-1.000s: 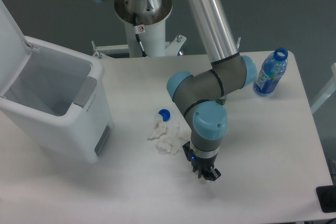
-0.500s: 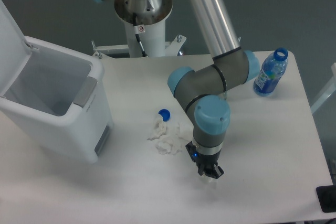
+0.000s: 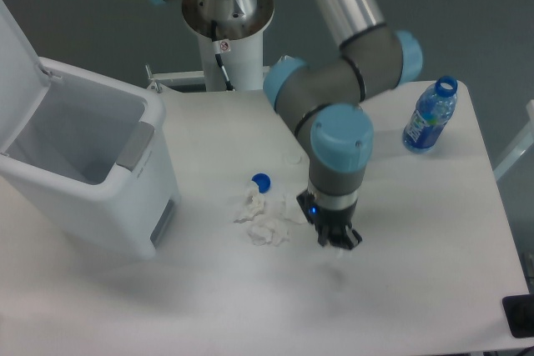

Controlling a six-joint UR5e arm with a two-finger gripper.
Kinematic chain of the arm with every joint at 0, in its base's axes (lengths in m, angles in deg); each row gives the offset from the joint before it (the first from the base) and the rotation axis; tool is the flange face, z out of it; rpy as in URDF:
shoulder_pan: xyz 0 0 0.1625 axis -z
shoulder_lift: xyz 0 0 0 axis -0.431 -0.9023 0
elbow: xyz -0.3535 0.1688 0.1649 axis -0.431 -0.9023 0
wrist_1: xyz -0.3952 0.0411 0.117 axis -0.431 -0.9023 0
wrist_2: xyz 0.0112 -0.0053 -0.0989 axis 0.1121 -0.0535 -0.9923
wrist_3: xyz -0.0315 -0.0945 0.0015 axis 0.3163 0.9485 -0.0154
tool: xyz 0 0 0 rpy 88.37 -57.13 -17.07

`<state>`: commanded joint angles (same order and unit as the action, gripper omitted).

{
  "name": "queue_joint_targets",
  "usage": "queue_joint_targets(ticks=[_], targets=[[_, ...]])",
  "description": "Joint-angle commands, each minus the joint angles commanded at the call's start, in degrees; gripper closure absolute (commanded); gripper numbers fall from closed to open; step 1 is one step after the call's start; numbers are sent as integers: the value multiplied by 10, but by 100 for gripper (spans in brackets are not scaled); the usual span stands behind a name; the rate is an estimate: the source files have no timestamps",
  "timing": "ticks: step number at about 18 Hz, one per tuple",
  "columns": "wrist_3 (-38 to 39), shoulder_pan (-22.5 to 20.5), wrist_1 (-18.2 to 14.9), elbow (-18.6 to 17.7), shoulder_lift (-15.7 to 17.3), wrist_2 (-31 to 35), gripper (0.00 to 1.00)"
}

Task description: Pick up the paper ball

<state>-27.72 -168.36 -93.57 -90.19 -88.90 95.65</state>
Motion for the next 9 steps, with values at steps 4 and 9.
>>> queue_joint_targets(ticks=[4, 9], targets=[[-2, 6, -27, -15, 42, -7, 100], [-2, 11, -65, -31, 83, -11, 100]])
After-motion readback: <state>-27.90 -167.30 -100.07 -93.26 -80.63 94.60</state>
